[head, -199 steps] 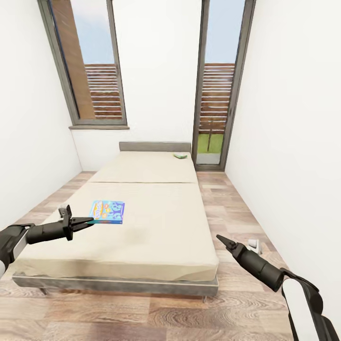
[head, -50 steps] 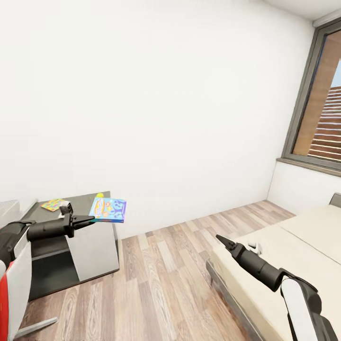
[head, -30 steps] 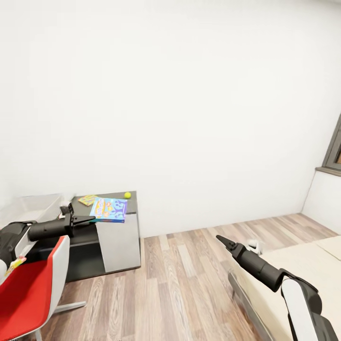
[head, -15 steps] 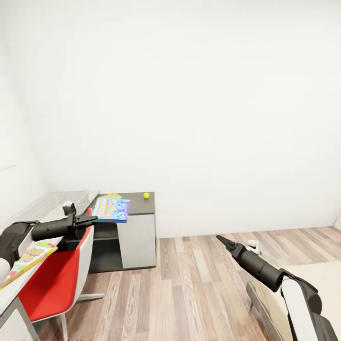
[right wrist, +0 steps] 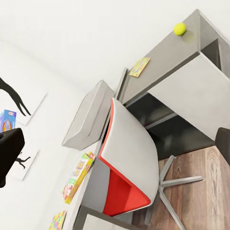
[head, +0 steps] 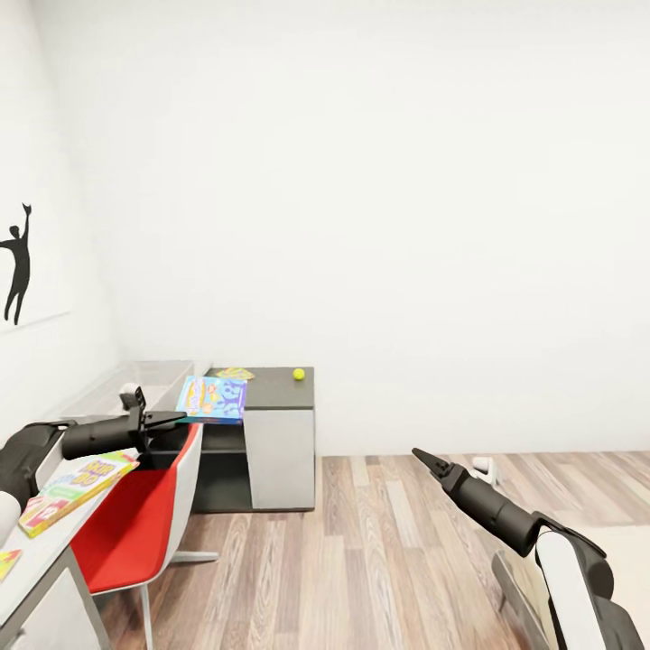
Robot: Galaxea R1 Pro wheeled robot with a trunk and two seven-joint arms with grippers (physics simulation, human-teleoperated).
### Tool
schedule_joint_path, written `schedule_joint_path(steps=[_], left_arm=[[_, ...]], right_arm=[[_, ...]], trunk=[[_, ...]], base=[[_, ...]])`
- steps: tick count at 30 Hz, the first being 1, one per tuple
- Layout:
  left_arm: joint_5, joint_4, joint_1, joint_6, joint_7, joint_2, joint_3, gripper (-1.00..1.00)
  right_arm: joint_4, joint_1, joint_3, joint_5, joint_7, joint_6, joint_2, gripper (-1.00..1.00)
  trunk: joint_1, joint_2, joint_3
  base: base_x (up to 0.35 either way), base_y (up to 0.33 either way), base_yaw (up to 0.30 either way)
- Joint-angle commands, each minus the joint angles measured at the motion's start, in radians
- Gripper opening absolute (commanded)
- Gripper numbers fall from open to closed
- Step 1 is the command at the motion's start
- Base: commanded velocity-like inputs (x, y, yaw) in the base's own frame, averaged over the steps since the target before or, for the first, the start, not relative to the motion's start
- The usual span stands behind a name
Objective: Put all the toys in the child's room - the three board games (two on the bed and one on the table), the two jigsaw puzzles on the table, and the tennis ball on the table - inside the toy box on the table in the child's room.
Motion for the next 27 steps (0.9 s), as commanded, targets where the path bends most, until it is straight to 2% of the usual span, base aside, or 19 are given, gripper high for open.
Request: schedule_joint_path(steps=[1,6,12,27], left_arm=[[0.001,0.001,-0.001,-0.002,-0.004,0.001,0.000,-1.00],[0.003,0.004,0.001,-0.032,-0.004,0.000,0.001,-1.00],[0.004,0.004,0.008,-0.038,-0.004,0.000,0.002,-1.00],[0.005,0.004,0.014,-0.040,-0.004,0.001,0.003,-1.00]], right_arm=[[0.000,-0.001,-0.003,0.003,0.005,0.006,0.001,1.00],[0.000,-0.001,-0.002,0.005,0.004,0.006,0.000,1.00],[-0.001,-0.001,-0.006,0.004,0.006,0.007,0.001,1.00],[-0.006,-0.001,-0.004,0.003,0.006,0.007,0.001,1.00]], trunk=[[0.001,-0.002,-0.002],[0.001,-0.002,-0.002],[0.001,-0.002,-0.002],[0.001,-0.002,0.002]], base=[[0.142,-0.112,0.006],[0.097,-0.071,0.002],[0.043,-0.008,0.000],[0.229,0.000,0.104]])
